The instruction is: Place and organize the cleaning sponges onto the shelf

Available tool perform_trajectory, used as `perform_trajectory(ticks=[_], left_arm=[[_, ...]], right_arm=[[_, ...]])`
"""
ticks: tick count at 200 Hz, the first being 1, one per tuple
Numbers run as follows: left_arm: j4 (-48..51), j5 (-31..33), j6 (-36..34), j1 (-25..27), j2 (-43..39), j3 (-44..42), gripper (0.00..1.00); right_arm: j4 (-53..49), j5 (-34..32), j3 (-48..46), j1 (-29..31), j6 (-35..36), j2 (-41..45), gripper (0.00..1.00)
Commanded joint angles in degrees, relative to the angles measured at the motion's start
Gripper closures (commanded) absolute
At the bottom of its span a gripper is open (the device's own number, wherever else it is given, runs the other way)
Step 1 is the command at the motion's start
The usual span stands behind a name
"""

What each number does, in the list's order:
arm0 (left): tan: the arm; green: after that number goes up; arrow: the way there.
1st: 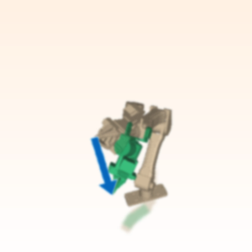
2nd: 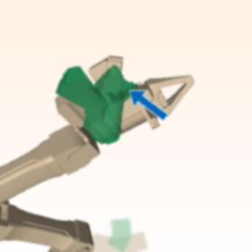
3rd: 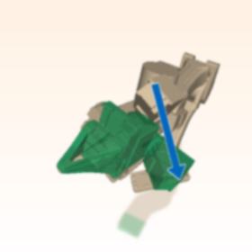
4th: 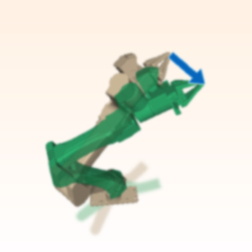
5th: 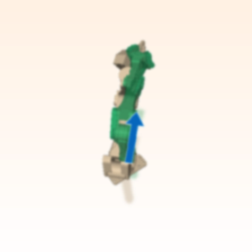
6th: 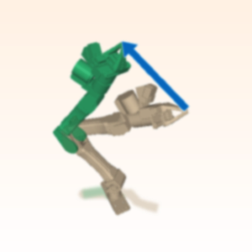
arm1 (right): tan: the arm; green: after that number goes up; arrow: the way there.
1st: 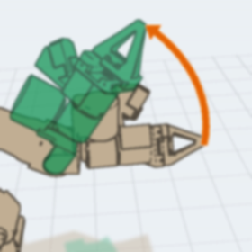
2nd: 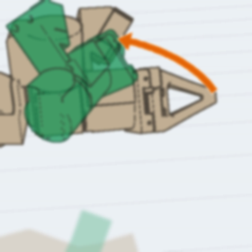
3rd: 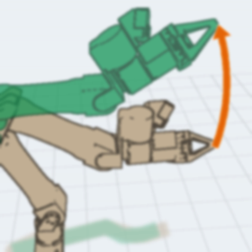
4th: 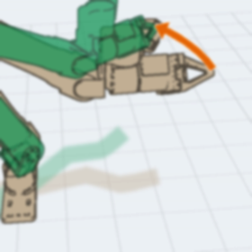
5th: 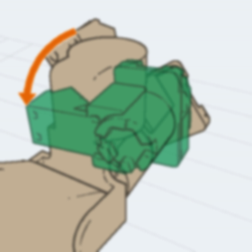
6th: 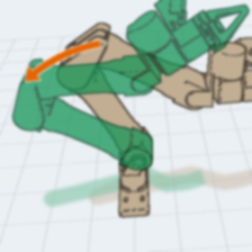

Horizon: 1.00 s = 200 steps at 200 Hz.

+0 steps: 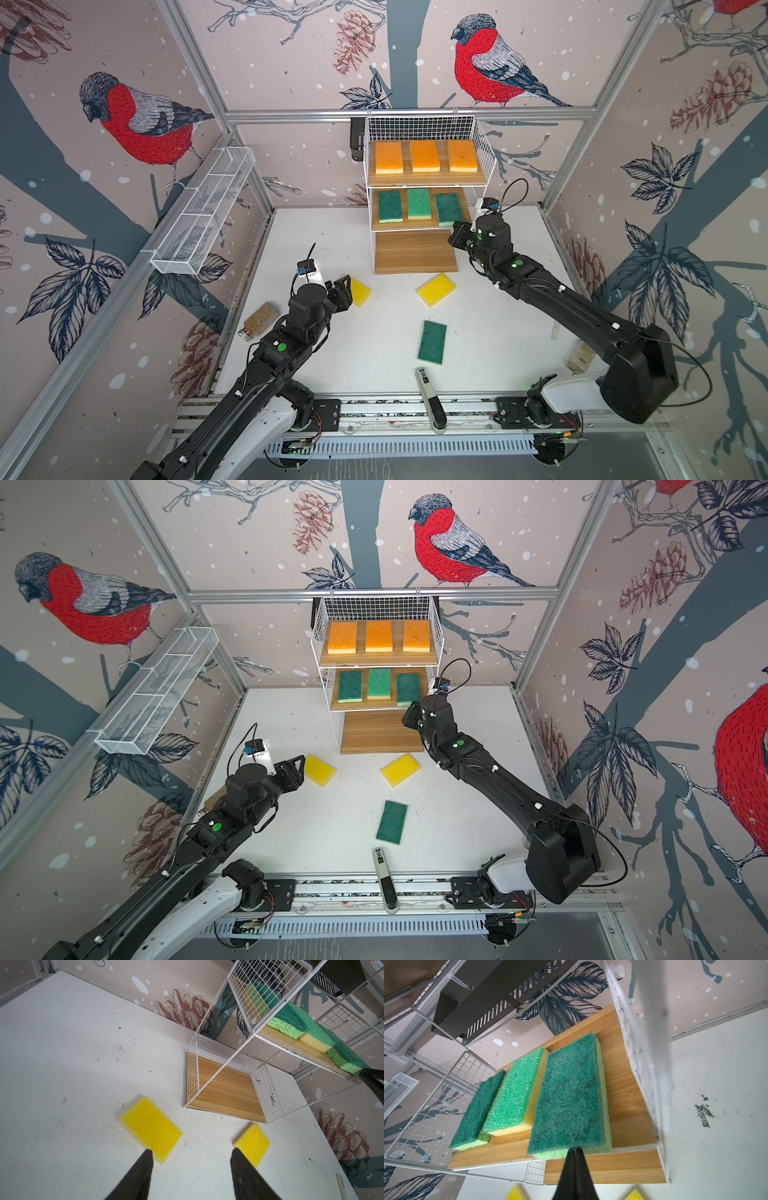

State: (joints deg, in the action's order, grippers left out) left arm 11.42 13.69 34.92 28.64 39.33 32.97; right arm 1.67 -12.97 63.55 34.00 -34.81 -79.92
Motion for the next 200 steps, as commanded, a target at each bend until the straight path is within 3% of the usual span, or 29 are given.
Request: perform_trajectory(ticks=[1, 200], left_arm=[[-2.63, 0.02, -0.46, 0.01, 0.16, -0.01, 0.39], [-4.28, -0.85, -0.29, -0.05, 2.66, 0.12, 0.39]], right_arm=[[2.21, 0.47, 0.7, 0.03, -0.66, -0.63, 0.97], [2.9, 0.0, 3.33, 0.06, -0.28, -4.01, 0.97]])
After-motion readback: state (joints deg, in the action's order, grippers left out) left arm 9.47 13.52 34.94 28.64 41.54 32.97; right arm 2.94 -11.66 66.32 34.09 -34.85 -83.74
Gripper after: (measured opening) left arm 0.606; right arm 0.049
